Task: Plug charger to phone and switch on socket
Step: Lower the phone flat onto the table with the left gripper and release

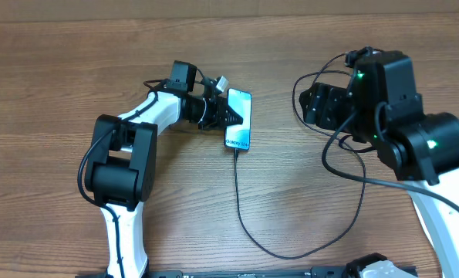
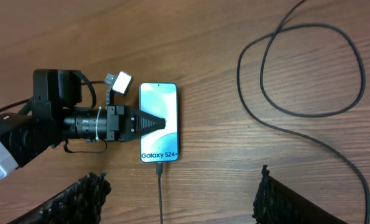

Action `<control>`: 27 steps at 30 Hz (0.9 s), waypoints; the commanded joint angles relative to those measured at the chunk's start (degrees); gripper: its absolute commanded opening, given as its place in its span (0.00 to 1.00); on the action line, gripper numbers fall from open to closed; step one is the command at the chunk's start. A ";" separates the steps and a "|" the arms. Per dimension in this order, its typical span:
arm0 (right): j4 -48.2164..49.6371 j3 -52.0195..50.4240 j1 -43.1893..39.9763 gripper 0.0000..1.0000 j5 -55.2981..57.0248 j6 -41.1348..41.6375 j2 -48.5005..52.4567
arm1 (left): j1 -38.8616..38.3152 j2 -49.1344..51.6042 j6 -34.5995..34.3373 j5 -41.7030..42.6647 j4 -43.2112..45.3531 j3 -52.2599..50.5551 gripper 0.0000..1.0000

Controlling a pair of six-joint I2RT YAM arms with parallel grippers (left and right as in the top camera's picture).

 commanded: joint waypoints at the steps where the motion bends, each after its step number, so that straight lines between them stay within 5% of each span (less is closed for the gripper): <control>1: 0.48 -0.31 -0.17 0.79 -0.66 0.59 0.81 | -0.26 -0.87 4.31 -0.72 -1.36 0.85 0.05; 6: 2.19 -0.31 -0.17 0.84 -0.68 2.67 2.34 | -0.72 -0.85 4.28 -6.54 -5.07 0.63 0.05; 11: 3.61 -0.31 -0.17 1.00 -0.66 10.01 2.80 | -1.33 -0.85 4.26 -8.55 -6.12 0.48 0.07; 21: 3.28 -0.31 -0.17 1.00 -0.63 11.50 2.91 | -1.49 -0.85 3.63 -15.39 -10.23 0.48 0.26; 27: 3.39 -0.31 -0.17 1.00 -0.61 11.47 2.91 | -1.49 -0.85 3.63 -16.13 -10.86 0.48 0.48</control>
